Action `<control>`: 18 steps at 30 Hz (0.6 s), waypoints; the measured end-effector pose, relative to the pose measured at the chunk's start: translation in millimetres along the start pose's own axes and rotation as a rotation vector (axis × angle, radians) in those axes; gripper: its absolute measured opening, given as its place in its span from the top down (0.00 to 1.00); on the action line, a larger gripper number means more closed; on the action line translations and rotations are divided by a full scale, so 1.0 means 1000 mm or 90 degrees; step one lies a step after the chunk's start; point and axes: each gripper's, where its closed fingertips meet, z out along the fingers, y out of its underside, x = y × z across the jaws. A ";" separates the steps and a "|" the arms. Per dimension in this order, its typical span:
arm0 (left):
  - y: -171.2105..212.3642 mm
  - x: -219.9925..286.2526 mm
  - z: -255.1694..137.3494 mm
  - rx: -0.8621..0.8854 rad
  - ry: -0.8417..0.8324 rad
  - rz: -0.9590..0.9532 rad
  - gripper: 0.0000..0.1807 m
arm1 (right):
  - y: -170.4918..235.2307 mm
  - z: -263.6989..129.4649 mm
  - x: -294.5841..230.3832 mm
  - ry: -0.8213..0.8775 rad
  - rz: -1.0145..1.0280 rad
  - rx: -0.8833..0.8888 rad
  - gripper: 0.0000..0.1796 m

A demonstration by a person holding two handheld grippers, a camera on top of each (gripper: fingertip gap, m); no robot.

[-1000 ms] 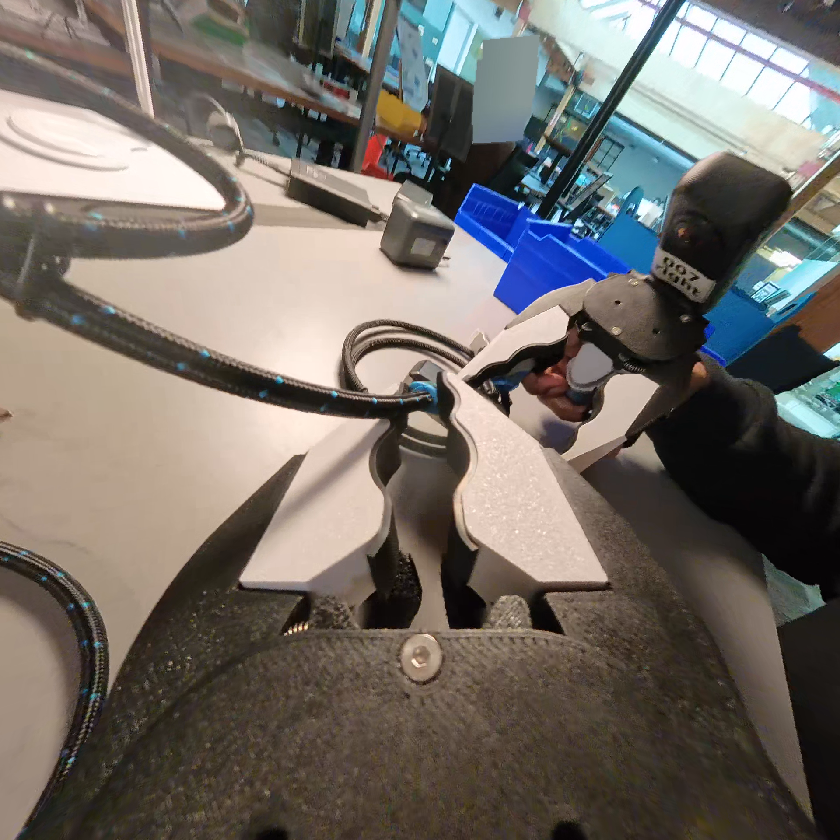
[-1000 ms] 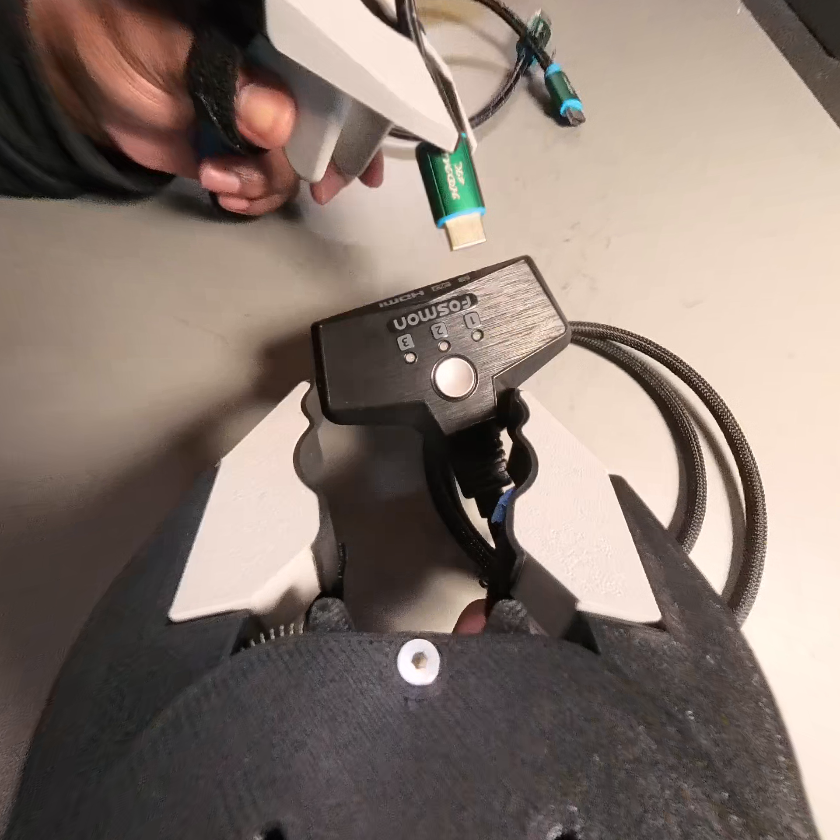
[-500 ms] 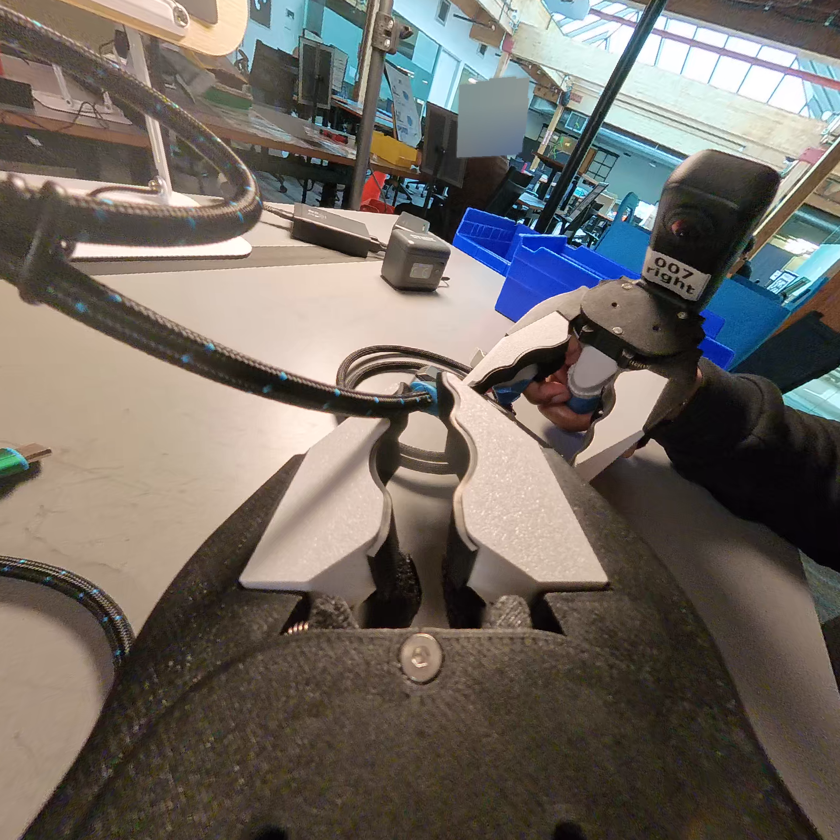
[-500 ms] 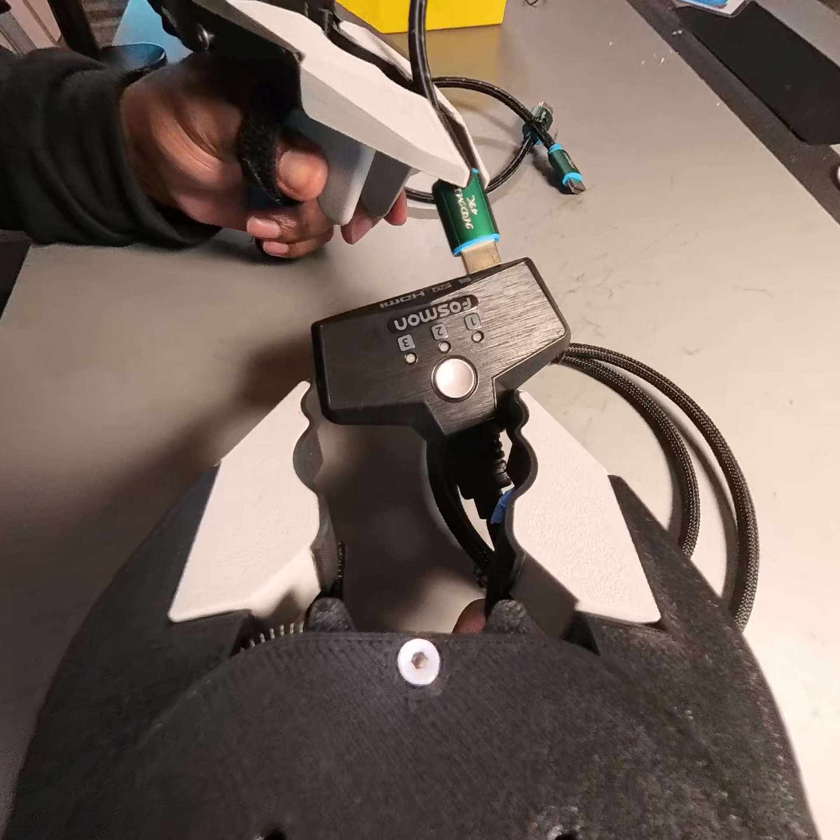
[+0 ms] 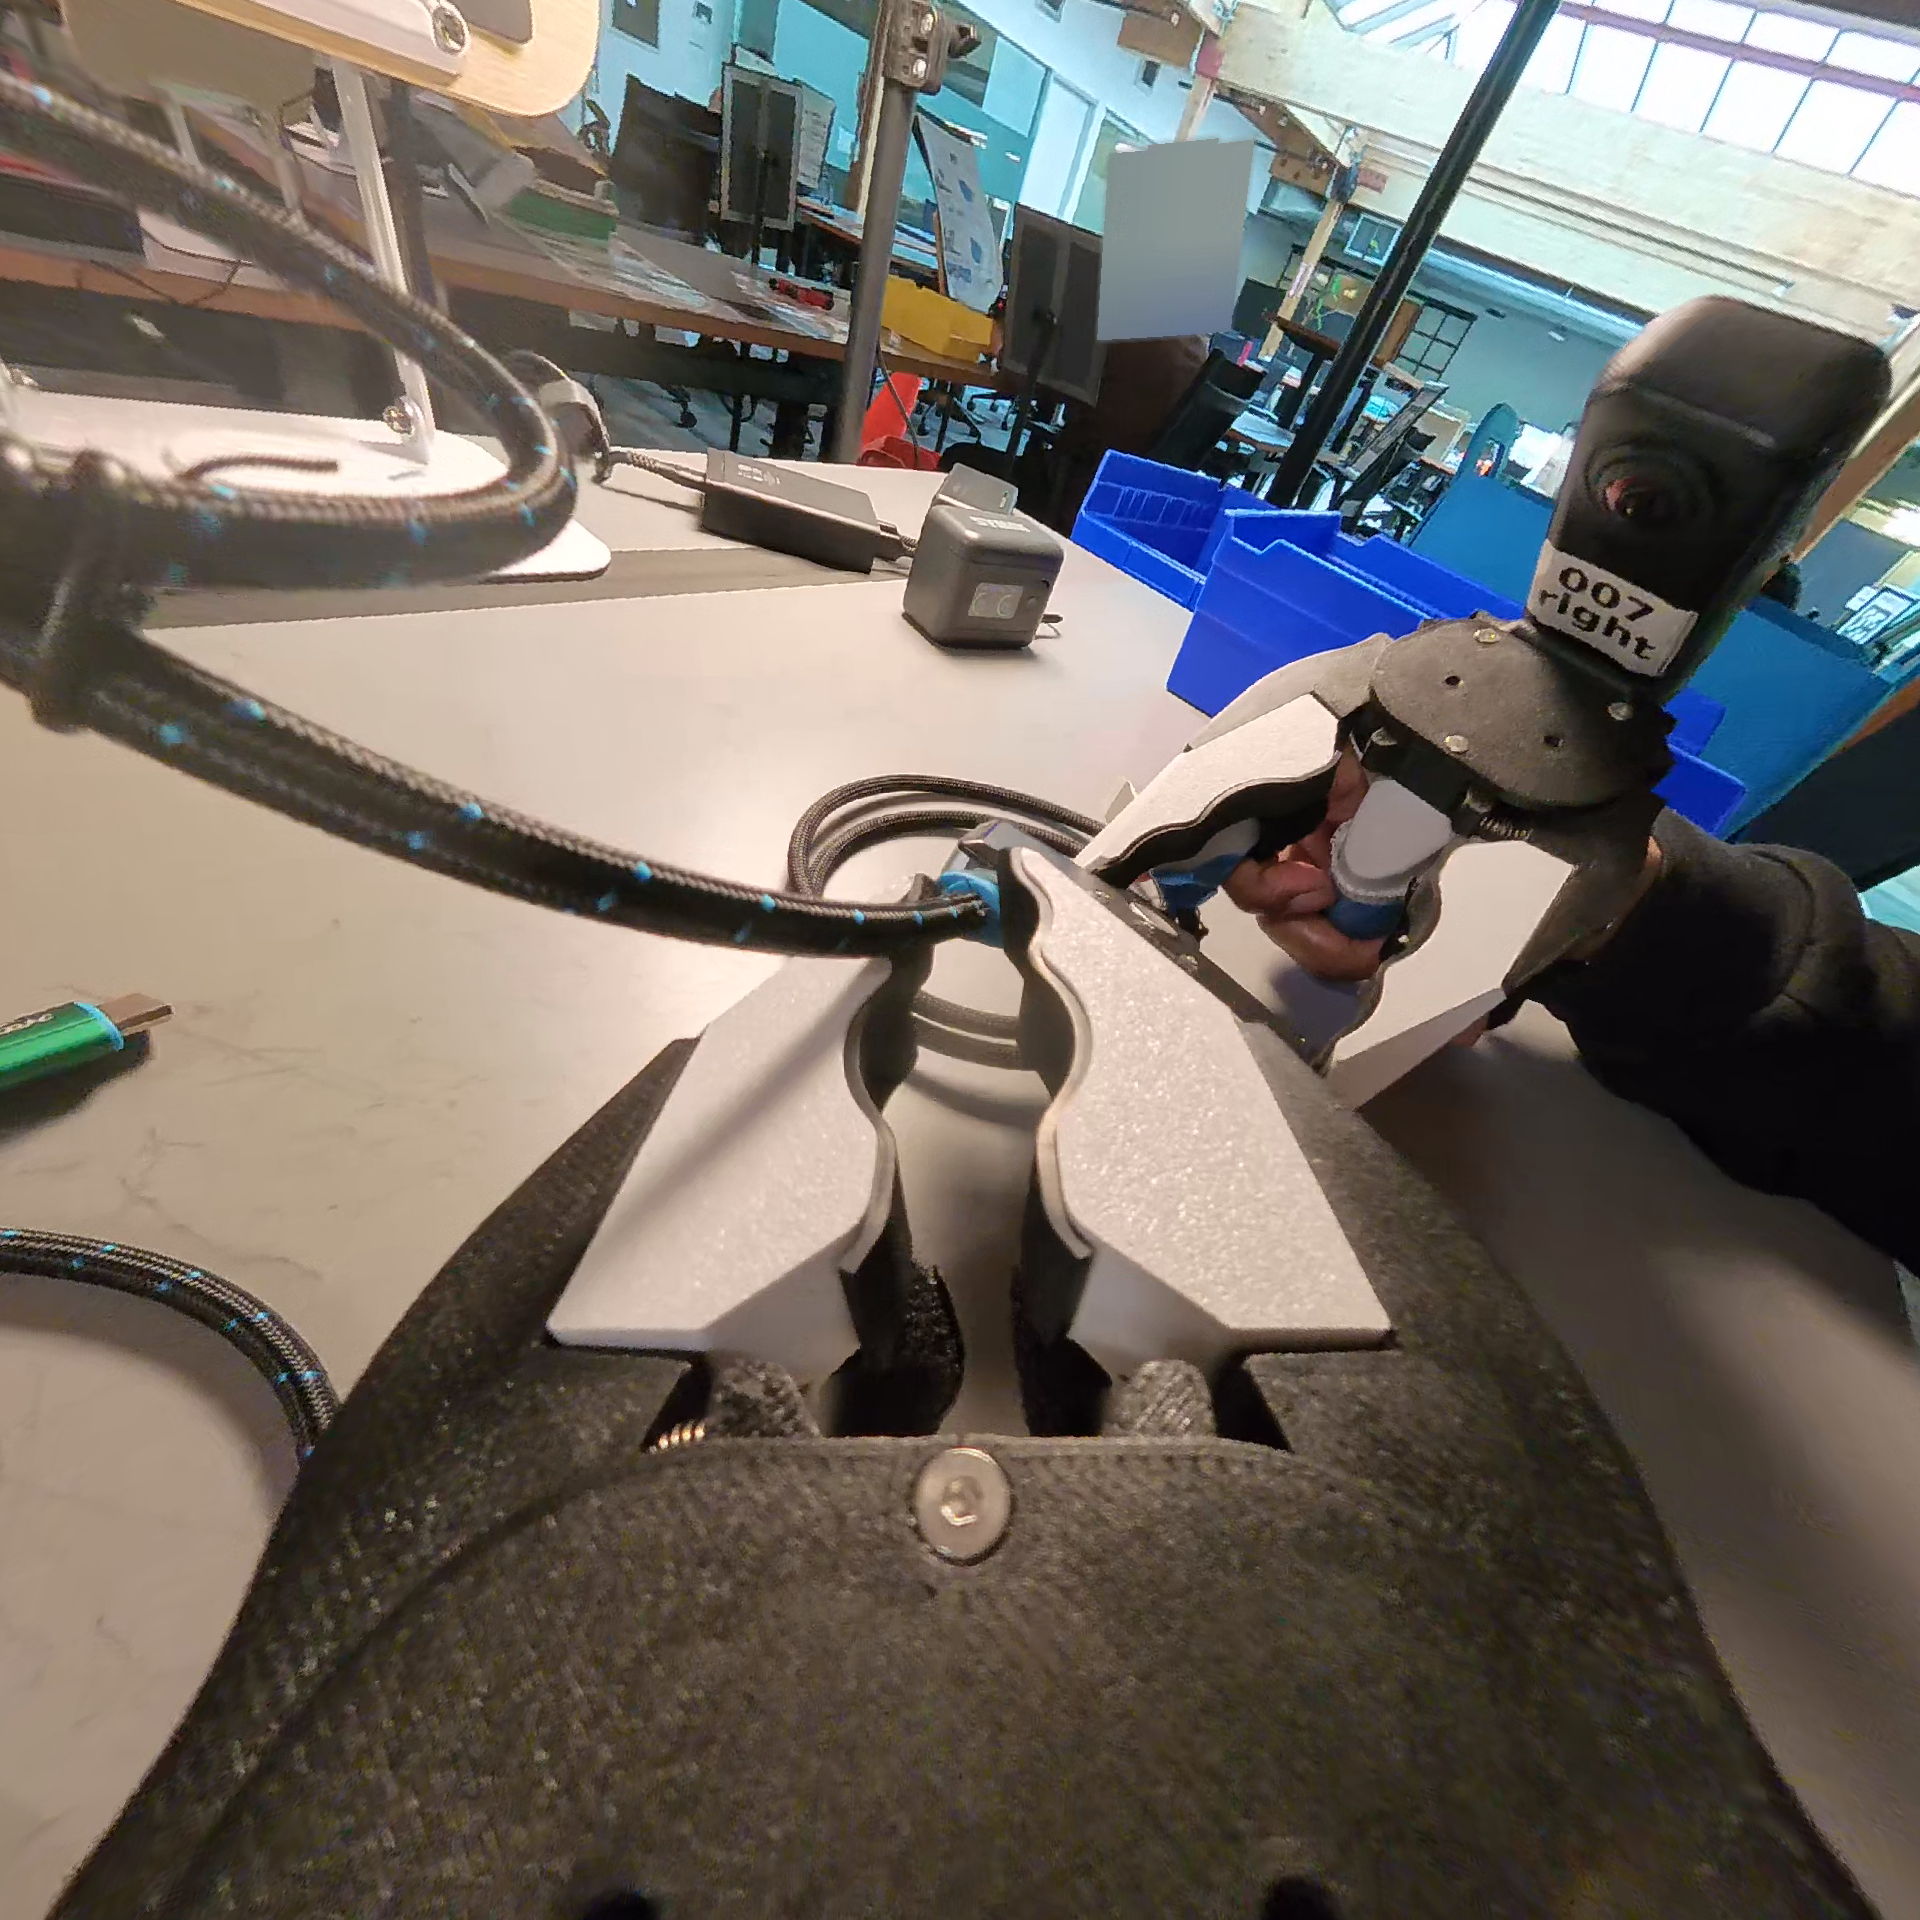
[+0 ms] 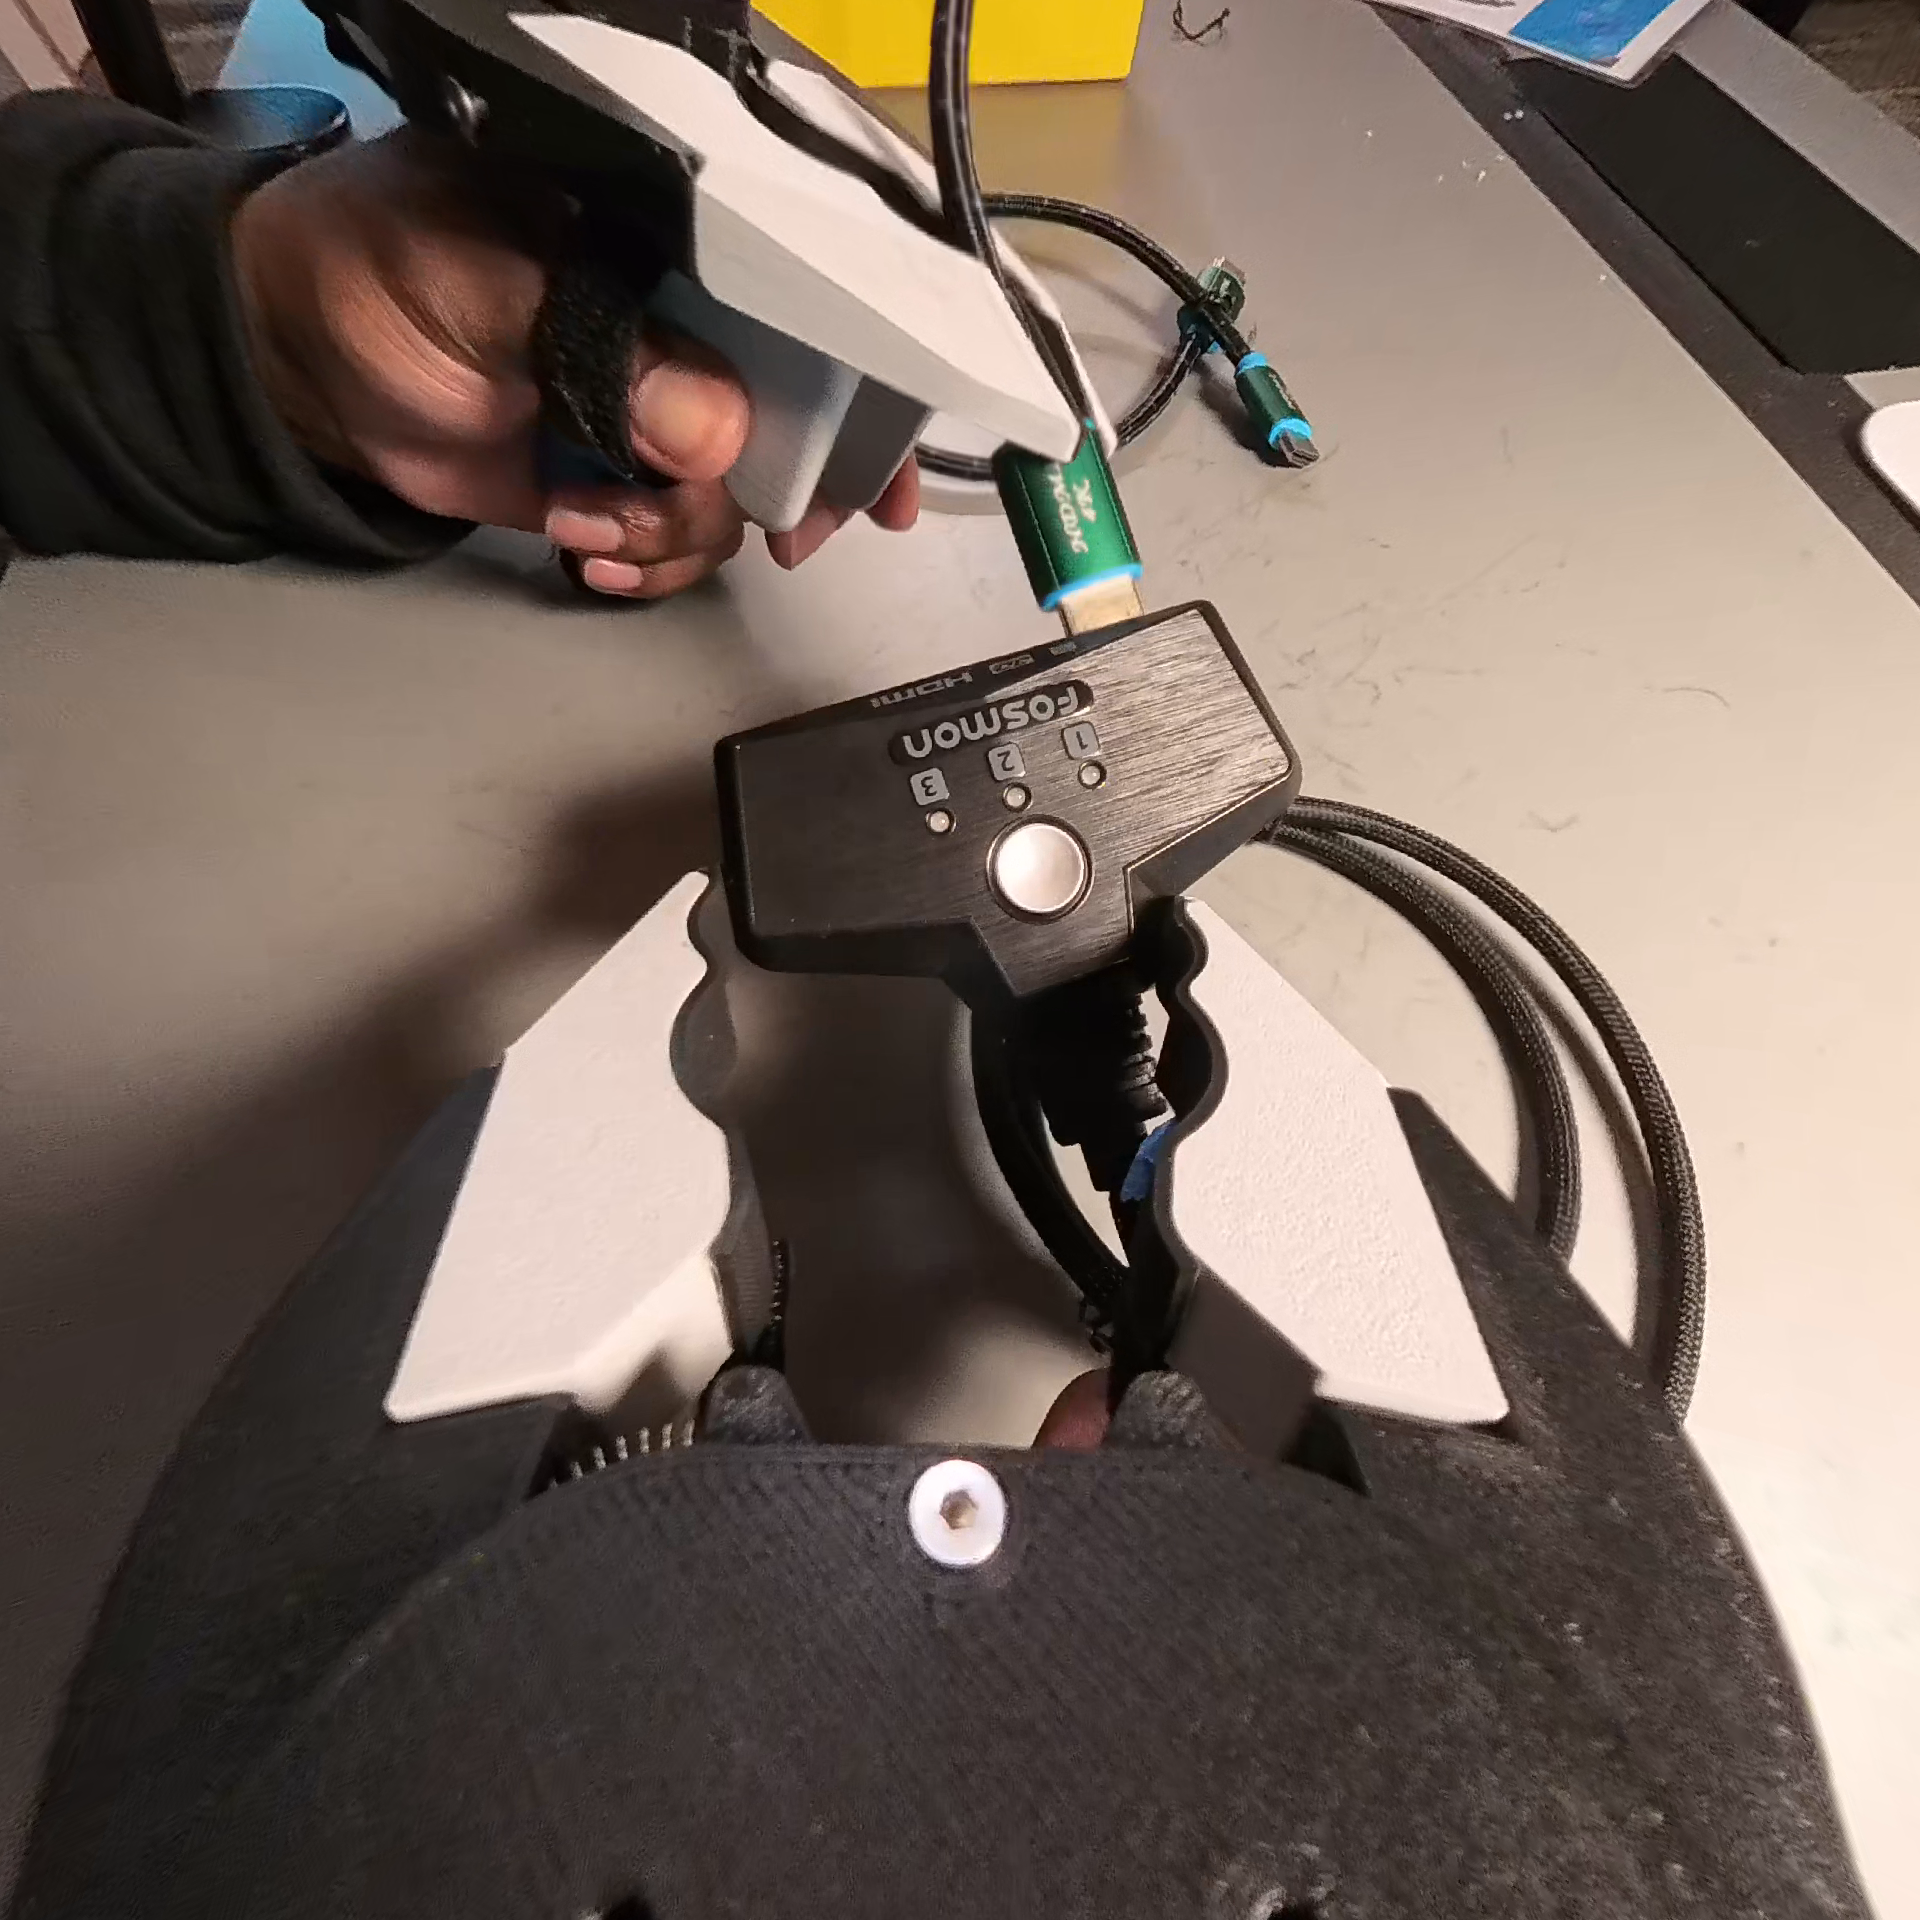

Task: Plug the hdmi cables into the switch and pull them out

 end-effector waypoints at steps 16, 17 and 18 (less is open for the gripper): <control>0.009 -0.001 0.001 -0.020 0.025 -0.118 0.92 | 0.004 0.008 0.000 0.030 -0.039 -0.015 0.53; 0.008 -0.003 0.001 -0.014 0.017 -0.115 0.92 | 0.002 0.008 0.001 0.034 -0.031 -0.013 0.53; 0.007 -0.004 0.001 -0.008 0.005 -0.113 0.92 | 0.001 0.009 0.001 0.038 -0.026 -0.013 0.53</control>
